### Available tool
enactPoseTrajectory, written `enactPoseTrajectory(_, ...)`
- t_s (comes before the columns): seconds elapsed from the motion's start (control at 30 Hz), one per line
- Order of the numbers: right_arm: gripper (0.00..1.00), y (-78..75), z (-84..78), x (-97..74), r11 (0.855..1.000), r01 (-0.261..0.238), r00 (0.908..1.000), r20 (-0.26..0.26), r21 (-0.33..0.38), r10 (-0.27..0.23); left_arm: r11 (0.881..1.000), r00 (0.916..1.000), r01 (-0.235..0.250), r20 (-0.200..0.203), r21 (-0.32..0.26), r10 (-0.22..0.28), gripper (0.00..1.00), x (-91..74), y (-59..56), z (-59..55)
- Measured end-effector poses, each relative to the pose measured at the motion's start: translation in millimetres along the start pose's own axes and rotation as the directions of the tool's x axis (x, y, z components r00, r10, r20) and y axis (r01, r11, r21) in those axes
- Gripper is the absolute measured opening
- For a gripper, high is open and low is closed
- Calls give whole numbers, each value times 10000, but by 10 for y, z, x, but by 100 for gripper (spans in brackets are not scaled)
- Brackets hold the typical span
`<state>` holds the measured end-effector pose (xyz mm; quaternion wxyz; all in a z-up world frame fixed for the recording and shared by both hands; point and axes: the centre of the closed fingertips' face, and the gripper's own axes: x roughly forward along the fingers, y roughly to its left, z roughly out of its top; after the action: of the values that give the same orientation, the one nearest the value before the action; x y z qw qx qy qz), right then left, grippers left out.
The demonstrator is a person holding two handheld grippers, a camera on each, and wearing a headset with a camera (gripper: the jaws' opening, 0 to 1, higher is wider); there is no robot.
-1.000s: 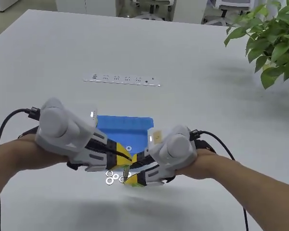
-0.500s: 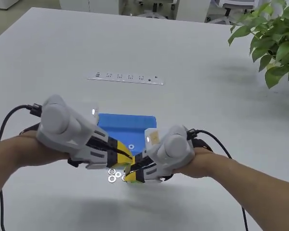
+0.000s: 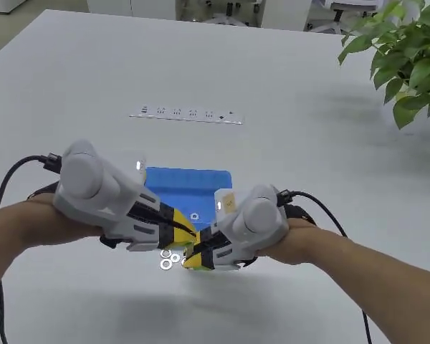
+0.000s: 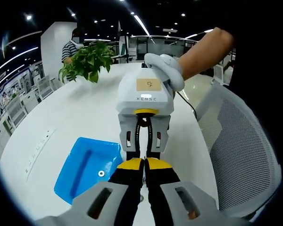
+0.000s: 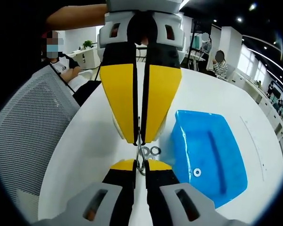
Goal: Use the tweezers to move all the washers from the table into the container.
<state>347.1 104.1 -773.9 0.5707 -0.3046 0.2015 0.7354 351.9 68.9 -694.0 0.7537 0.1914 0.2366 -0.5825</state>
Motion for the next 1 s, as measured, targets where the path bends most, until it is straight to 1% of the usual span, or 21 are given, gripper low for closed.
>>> enactPoseTrajectory(0.2, 8, 24, 10, -12, 9999, -60, 10000, 0, -154, 60, 10000, 10000, 44, -41, -22, -44, 6, 6, -17, -7)
enactPoseTrajectory(0.43, 8, 1, 53, -68, 9999, 71, 9999, 158, -154, -69, 10000, 10000, -23, -21, -56, 23, 8, 1, -11, -6)
enactPoseTrajectory(0.5, 8, 7, 60, -88, 9999, 80, 9998, 171, -151, -77, 9999, 10000, -12, 21, -172, 13, 9, -9, -14, 1)
enactPoseTrajectory(0.63, 8, 3, 79, -141, 9996, 186, 9997, 149, -193, -184, 9994, 9999, -136, 76, -304, 138, 15, -42, -1, -2)
enactPoseTrajectory(0.77, 8, -8, 95, -182, 9992, 331, 9994, 122, -206, -328, 9975, 9989, -319, 336, -634, 341, 22, -94, 28, 3)
enactPoseTrajectory(0.8, 8, -9, 105, -197, 9992, 364, 9992, 160, -171, -361, 9966, 9987, -360, 340, -745, 387, 25, -105, 31, -9)
enactPoseTrajectory(0.9, 8, -14, 138, -235, 9989, 453, 9987, 222, -148, -450, 9953, 9979, -512, 357, -817, 542, 32, -131, 38, -30)
enactPoseTrajectory(1.0, 8, -17, 163, -265, 9987, 491, 9984, 269, -114, -488, 9916, 9955, -642, 622, -1124, 715, 39, -175, 41, -22)
